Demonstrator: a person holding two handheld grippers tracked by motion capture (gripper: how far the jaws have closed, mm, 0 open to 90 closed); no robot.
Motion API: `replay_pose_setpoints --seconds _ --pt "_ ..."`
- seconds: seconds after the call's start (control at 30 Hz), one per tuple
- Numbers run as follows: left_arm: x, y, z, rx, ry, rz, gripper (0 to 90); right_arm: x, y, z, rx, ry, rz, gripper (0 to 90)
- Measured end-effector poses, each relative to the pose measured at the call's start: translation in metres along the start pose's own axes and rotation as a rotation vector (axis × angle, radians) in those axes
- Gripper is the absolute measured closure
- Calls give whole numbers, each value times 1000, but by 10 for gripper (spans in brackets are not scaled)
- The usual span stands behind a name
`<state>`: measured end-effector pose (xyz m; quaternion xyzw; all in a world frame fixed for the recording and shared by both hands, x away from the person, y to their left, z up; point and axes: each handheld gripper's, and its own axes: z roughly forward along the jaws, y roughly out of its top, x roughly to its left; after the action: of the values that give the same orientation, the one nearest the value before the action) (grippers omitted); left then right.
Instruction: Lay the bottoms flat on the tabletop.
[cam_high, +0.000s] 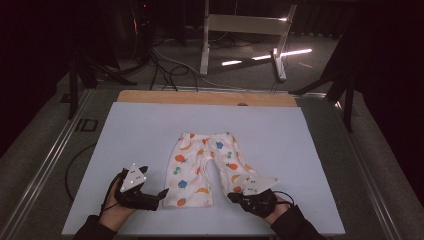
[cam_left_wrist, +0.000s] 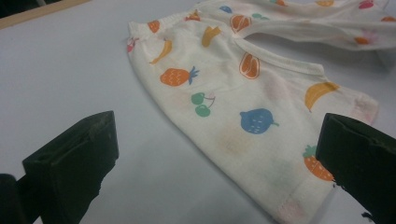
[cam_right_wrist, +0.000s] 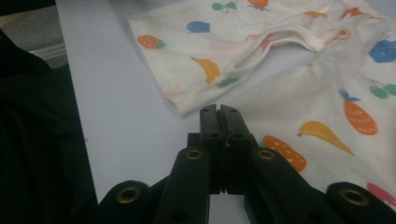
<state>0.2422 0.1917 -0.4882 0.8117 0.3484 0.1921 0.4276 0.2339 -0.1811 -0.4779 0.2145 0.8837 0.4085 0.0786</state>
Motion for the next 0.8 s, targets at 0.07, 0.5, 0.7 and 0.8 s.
replay_pose_setpoints --seconds 0.07,0.5,0.7,0.8 --pt "0 0 0 1 -2 3 2 1 0 6 15 6 -4 894" --pt "0 0 0 0 -2 1 2 -1 -3 29 31 58 23 762" --pt "0 0 0 -3 -2 0 2 -19 0 2 -77 -41 71 551" --pt "0 0 0 -2 -3 2 2 -34 -4 -14 -102 -107 93 554"
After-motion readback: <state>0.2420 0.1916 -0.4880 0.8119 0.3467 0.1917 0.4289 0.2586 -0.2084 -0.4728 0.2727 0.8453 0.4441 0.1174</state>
